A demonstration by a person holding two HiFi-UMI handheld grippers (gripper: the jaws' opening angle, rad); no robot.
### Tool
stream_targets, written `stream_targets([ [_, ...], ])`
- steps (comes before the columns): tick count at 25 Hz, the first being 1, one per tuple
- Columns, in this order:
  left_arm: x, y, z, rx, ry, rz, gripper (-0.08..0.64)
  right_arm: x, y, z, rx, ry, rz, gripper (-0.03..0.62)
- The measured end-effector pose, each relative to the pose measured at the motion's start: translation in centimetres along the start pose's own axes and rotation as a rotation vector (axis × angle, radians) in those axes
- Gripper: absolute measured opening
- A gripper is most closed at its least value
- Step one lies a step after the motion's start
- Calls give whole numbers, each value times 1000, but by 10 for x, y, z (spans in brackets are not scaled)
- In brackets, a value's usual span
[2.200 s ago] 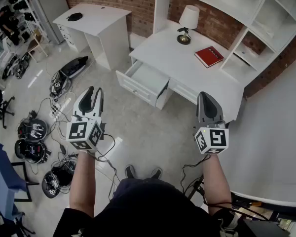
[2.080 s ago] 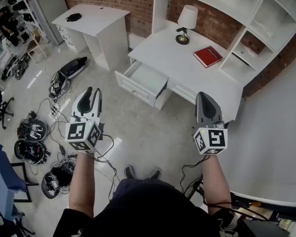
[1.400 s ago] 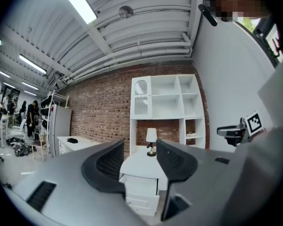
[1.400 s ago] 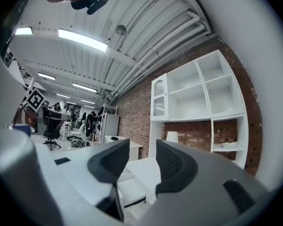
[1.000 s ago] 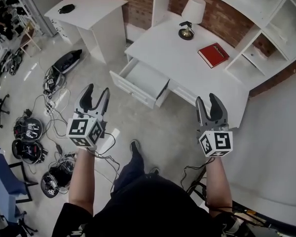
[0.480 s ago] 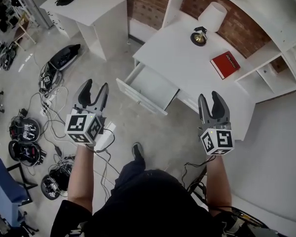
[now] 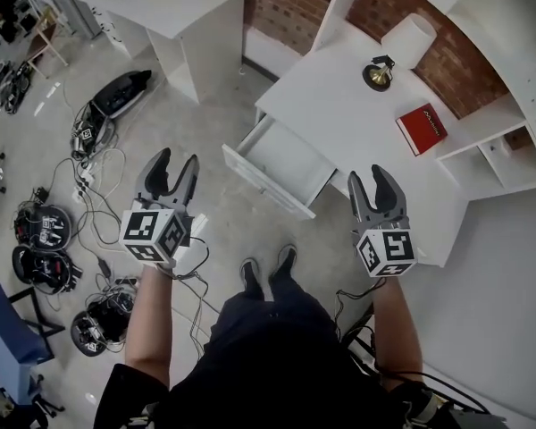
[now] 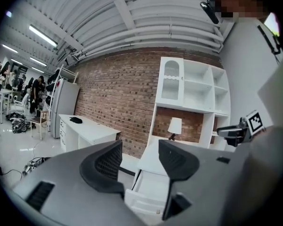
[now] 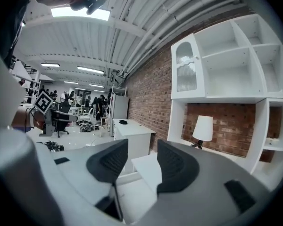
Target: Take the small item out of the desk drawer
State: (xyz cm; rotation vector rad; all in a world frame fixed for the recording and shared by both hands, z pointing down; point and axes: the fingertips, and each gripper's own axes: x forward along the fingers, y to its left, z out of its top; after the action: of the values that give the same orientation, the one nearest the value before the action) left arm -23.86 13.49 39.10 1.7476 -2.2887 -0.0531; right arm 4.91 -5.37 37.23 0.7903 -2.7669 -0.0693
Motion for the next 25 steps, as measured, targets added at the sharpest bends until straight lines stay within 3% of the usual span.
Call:
stream_targets([
  [13, 25, 45, -12, -21, 65, 116, 229, 114, 8, -32, 102, 79, 166, 193],
  [18, 63, 41, -34, -44, 127, 140, 229, 164, 22, -77, 124, 172, 298, 192],
  [25, 126, 51, -72, -98, 230, 187, 229, 234, 34, -125, 47, 270, 506, 190],
])
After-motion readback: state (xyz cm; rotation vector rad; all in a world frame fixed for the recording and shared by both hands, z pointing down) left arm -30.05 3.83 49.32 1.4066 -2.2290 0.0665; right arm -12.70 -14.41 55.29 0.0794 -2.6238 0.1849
